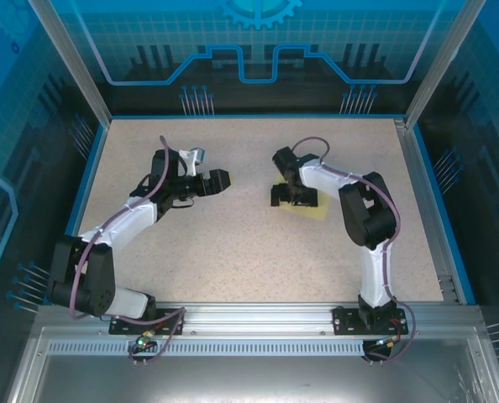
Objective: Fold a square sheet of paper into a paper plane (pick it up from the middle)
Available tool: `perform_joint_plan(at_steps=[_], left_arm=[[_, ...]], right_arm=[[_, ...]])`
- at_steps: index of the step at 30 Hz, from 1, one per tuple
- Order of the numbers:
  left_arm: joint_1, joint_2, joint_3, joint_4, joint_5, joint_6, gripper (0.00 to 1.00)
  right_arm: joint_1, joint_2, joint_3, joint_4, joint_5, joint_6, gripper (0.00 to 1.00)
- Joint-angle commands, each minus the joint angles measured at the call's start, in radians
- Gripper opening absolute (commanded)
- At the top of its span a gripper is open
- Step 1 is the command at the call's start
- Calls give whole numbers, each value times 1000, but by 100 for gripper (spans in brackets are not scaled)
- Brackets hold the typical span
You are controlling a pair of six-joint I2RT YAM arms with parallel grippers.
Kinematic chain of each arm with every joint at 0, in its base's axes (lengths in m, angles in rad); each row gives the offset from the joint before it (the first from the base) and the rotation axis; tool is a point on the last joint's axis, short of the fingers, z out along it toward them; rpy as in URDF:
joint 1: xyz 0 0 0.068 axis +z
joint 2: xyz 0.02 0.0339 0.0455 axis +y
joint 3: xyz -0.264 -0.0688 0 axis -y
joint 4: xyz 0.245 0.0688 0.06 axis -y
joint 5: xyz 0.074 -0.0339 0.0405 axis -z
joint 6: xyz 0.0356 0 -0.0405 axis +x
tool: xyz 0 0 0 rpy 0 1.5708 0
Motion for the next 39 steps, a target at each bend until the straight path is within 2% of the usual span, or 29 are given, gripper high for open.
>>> perform_joint_plan(at_steps=[1,11,17,20,22,24,26,30,39], left_arm=[[-7,-34,-16,1,18,-12,99],[-7,-74,8,-101,-69,-32,99],[-7,-124,-47,-174,-74,-53,99],[-16,-151,-79,-187,-66,-63,99],[-28,-162,-92,-201,-62,-69,99],[-44,-174,-107,-213,-62,-73,99],[-60,-184,-122,-223,-65,-75,99],[-65,-207,-136,-247,-66,-81,99],[-80,-253,-176,-268,-68,-89,99]], right_arm=[[83,-41,-98,21,-26,50,97],[341,-181,-253,73,3,3,98],[422,-333,-349,77,16,-26,98],[432,-449,-395,95,13,8,98],[427,-511,-401,63,62,70,99],[397,-531,-393,8,119,185,99],[383,-537,-412,44,144,285,99],[383,-468,-385,67,202,379,99],[303,-251,-258,132,156,300,99]])
